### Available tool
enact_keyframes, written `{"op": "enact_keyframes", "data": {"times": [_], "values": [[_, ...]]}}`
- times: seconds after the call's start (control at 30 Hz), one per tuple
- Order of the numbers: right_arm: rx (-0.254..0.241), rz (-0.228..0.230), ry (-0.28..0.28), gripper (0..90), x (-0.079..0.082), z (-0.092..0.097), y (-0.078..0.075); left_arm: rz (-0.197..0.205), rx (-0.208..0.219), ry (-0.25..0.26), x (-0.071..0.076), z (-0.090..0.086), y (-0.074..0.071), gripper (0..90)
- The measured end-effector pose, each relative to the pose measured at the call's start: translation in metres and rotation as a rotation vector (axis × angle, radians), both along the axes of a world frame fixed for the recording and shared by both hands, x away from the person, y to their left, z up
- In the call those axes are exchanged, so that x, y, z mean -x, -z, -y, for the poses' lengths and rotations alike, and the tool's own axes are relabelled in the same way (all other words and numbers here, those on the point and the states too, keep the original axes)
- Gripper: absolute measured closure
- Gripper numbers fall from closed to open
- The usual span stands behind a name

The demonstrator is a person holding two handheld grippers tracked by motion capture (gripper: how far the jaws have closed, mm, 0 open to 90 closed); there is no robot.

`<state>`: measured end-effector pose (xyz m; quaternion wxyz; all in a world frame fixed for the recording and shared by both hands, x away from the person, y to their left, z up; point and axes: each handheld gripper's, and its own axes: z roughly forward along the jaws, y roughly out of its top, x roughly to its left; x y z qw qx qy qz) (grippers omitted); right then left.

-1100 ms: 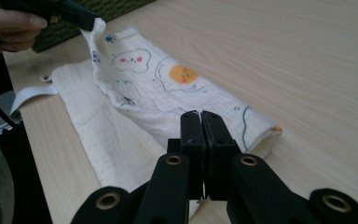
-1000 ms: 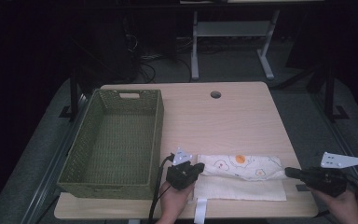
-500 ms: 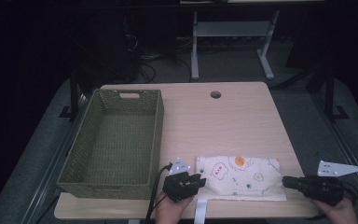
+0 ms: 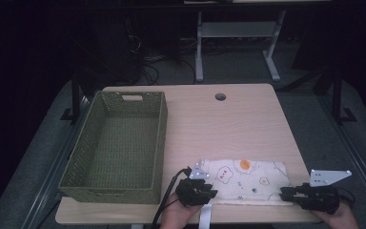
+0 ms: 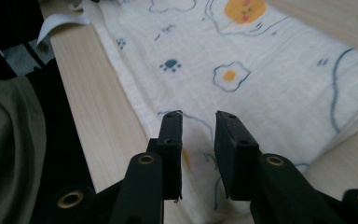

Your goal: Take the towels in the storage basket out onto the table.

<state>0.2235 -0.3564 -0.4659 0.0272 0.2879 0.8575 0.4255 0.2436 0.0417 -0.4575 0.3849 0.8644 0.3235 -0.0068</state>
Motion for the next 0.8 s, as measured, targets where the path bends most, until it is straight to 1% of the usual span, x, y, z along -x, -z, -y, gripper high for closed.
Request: {"op": "enact_keyframes", "data": {"times": [0.07,0.1,0.13,0.17,0.2,0.23,0.3,0.33,0.37,0.4,0.43,0.47,0.5,0.53,0.57,0.6,0.67,0.7,0.73,0.8], "values": [[0.024,-0.001,-0.004,69.9,0.001,-0.001,0.004,-0.022,-0.01,0.001,-0.002,-0.003,0.004,65.5],[0.031,0.0,-0.007,69.6,0.001,-0.002,0.006,-0.027,0.007,-0.004,-0.001,-0.004,0.007,64.3],[0.043,0.006,-0.011,69.5,0.001,-0.003,0.009,-0.03,0.015,-0.006,-0.001,-0.005,0.007,63.1],[0.039,0.017,-0.012,70.2,0.002,-0.003,0.01,-0.035,0.021,-0.008,-0.001,-0.006,0.008,62.1],[0.042,0.024,-0.013,72.1,0.002,-0.004,0.01,-0.03,0.02,-0.009,-0.001,-0.005,0.008,62.0],[0.051,0.027,-0.011,74.2,0.003,-0.004,0.01,-0.018,0.011,-0.006,0.001,-0.005,0.008,62.1],[0.062,0.037,-0.011,79.5,0.002,-0.005,0.009,0.016,-0.018,0.001,0.003,-0.002,0.007,62.6],[0.058,0.029,-0.012,84.3,0.002,-0.004,0.009,0.035,-0.036,0.006,0.005,-0.002,0.006,64.1],[0.057,0.028,-0.012,85.4,0.001,-0.004,0.008,0.067,-0.063,0.011,0.006,-0.001,0.006,67.9],[0.061,0.027,-0.009,86.5,0.002,-0.005,0.008,0.083,-0.073,0.013,0.006,-0.001,0.006,72.8],[0.058,0.025,-0.006,87.0,0.001,-0.005,0.008,0.092,-0.081,0.015,0.006,-0.001,0.006,75.7],[0.059,0.021,-0.005,87.2,0.001,-0.006,0.007,0.098,-0.089,0.016,0.005,-0.001,0.006,80.7],[0.054,0.022,-0.006,87.2,0.001,-0.006,0.007,0.098,-0.09,0.014,0.004,-0.001,0.006,84.1],[0.047,0.019,-0.008,87.2,0.0,-0.006,0.005,0.094,-0.09,0.015,0.003,-0.002,0.006,86.4],[0.042,0.023,-0.01,87.2,0.0,-0.007,0.003,0.103,-0.096,0.013,0.003,-0.001,0.005,87.5],[0.04,0.03,-0.013,87.3,0.001,-0.007,0.001,0.106,-0.093,0.008,0.003,-0.001,0.004,88.0],[0.033,0.036,-0.023,87.3,0.001,-0.008,-0.003,0.105,-0.074,0.0,0.003,-0.003,0.001,88.3],[0.031,0.039,-0.024,87.4,0.002,-0.008,-0.006,0.117,-0.068,0.0,0.004,-0.005,-0.002,88.3],[0.028,0.046,-0.024,87.3,0.002,-0.008,-0.008,0.12,-0.059,-0.007,0.005,-0.006,-0.004,88.3],[0.014,0.049,-0.026,87.4,0.004,-0.007,-0.012,0.127,-0.03,-0.016,0.005,-0.01,-0.011,88.3]]}}
